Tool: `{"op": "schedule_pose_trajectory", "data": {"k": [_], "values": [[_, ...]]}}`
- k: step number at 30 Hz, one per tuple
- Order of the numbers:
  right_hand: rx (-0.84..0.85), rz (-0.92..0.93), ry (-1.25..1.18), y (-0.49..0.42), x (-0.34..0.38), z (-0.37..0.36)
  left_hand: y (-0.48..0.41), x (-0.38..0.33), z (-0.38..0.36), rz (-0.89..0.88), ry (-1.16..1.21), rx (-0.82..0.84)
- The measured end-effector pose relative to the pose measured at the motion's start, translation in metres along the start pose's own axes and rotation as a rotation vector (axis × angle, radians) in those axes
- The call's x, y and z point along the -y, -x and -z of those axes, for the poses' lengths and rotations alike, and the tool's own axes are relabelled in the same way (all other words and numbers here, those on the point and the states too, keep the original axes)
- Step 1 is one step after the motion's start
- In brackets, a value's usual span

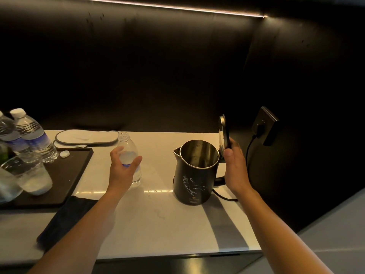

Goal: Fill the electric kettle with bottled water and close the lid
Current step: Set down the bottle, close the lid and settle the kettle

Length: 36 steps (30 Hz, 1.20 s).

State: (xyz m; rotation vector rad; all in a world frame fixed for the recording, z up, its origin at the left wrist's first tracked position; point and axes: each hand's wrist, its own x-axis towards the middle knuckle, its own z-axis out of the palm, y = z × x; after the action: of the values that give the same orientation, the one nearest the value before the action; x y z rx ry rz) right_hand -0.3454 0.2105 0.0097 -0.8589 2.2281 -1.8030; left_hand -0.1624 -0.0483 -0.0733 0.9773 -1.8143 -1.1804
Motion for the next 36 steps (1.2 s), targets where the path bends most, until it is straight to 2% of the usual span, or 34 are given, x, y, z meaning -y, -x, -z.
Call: {"op": "schedule_pose_trajectory", "data": {"k": [2, 4, 6, 7, 9, 12, 14, 16, 21, 24, 29, 32, 36], "values": [[0.032, -0.008, -0.012, -0.001, -0.002, 0.002, 0.001, 0.001, 0.001, 0.011, 0.030, -0.012], [0.068, -0.015, -0.064, -0.002, -0.004, 0.006, 0.013, -0.002, 0.003, -0.029, 0.036, -0.164], [0.089, -0.031, -0.129, -0.005, -0.004, 0.011, 0.034, -0.007, -0.001, -0.156, 0.013, -0.363], [0.094, -0.039, -0.139, -0.007, -0.003, 0.013, 0.046, -0.011, -0.006, -0.221, 0.022, -0.389], [0.114, -0.034, -0.114, -0.013, 0.003, 0.016, 0.067, -0.023, -0.019, -0.257, 0.064, -0.240], [0.180, 0.019, -0.019, -0.020, 0.012, 0.017, 0.077, -0.040, -0.046, -0.132, 0.062, 0.165], [0.224, 0.046, 0.048, -0.022, 0.017, 0.018, 0.077, -0.054, -0.062, -0.084, 0.160, 0.383], [0.277, 0.085, 0.146, -0.022, 0.020, 0.017, 0.076, -0.065, -0.072, -0.035, 0.267, 0.477], [0.346, 0.182, 0.598, -0.021, 0.020, 0.006, 0.081, -0.072, -0.079, -0.010, 0.301, 0.433], [0.334, 0.181, 0.629, -0.024, 0.020, 0.004, 0.082, -0.074, -0.080, 0.009, 0.299, 0.430], [0.307, 0.244, 0.837, -0.022, 0.016, -0.002, 0.080, -0.072, -0.079, 0.034, 0.301, 0.449], [0.290, 0.241, 0.846, -0.021, 0.015, -0.003, 0.083, -0.066, -0.073, -0.002, 0.188, 0.458], [0.308, 0.202, 0.864, -0.022, 0.014, -0.002, 0.090, -0.035, -0.037, -0.003, -0.044, 0.336]]}}
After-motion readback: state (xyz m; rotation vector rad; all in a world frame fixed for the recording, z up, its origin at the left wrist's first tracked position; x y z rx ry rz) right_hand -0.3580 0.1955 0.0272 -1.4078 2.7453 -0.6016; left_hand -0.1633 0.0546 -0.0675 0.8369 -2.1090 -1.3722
